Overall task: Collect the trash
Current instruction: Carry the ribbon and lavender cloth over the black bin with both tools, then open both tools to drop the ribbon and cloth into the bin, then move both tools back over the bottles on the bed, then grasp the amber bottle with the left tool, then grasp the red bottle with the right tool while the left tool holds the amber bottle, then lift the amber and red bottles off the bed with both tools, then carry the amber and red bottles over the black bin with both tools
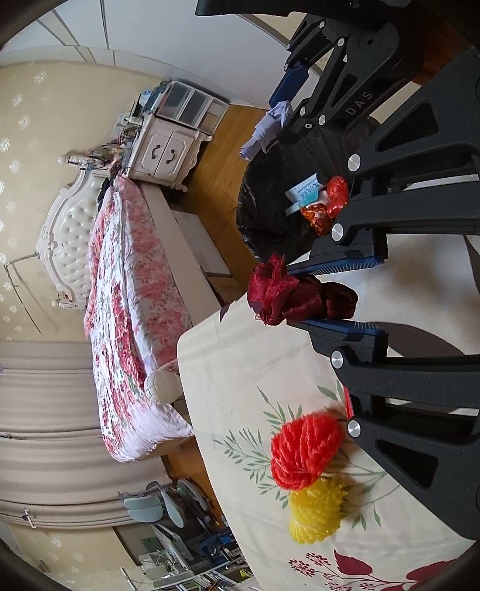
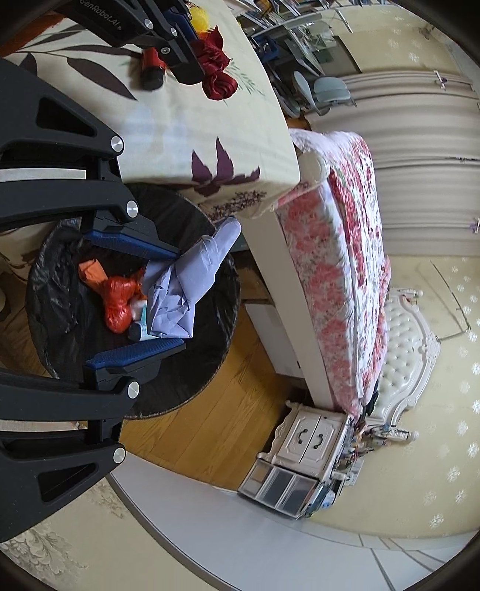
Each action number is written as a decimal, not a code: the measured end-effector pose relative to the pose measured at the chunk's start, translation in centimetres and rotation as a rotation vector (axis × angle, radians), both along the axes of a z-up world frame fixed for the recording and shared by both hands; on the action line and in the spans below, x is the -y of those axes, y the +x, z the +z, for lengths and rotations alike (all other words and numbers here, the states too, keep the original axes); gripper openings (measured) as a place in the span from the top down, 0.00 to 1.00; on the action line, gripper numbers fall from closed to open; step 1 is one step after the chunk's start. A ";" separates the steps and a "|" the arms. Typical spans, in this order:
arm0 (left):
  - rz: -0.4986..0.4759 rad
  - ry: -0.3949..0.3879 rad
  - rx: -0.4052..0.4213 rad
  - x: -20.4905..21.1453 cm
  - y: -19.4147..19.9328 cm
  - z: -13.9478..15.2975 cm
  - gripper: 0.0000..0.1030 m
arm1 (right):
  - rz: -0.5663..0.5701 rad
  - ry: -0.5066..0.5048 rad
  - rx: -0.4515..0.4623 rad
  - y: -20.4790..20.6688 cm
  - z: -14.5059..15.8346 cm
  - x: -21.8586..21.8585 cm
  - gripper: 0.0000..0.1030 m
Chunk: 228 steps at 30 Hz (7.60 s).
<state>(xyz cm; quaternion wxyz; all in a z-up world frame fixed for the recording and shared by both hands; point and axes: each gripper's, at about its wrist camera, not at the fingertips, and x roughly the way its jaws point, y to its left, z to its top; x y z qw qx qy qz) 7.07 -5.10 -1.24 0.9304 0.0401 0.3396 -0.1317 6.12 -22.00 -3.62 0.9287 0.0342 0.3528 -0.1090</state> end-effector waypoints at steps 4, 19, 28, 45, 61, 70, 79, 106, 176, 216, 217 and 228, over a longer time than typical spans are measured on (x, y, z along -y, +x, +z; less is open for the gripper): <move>-0.019 0.020 -0.011 2.0 0.9 -0.8 0.79 | -0.023 0.008 -0.011 0.6 -0.9 0.9 0.58; -0.038 0.084 -0.044 6.0 3.3 -3.1 0.79 | -0.093 0.042 -0.043 1.8 -2.8 3.3 0.58; -0.048 0.113 -0.064 7.2 4.1 -4.0 0.79 | -0.124 0.053 -0.051 1.9 -3.4 4.5 0.57; -0.019 0.120 -0.029 6.4 3.3 -2.8 0.27 | -0.160 0.042 -0.035 1.1 -2.9 5.0 0.38; 0.089 0.107 -0.036 -0.7 -0.5 -1.5 0.23 | -0.033 0.044 -0.043 -0.9 -2.2 0.1 0.33; 0.185 0.113 -0.052 -6.2 -2.7 -1.8 0.23 | 0.075 0.044 -0.042 -1.7 -1.8 -4.1 0.33; 0.270 0.114 -0.091 -11.6 -4.6 -2.5 0.23 | 0.181 0.037 -0.043 -1.6 -1.4 -8.2 0.33; 0.333 0.119 -0.155 -17.5 -3.6 -3.9 0.70 | 0.282 0.031 -0.058 4.3 -1.0 -13.0 0.33; 0.420 -0.010 -0.183 -23.1 -5.3 -3.8 0.69 | 0.537 0.082 -0.131 -0.9 -2.4 -19.9 0.76; 0.317 0.012 -0.087 -17.0 -5.4 -1.4 0.78 | 0.442 0.107 -0.068 -2.0 -0.2 -15.6 0.76; 0.305 0.011 -0.083 -16.5 -5.3 -1.3 0.78 | 0.431 0.104 -0.062 -2.0 0.0 -15.1 0.76; 0.158 0.007 -0.035 -9.2 -3.6 0.1 0.78 | 0.246 0.064 -0.003 -1.6 1.4 -7.8 0.76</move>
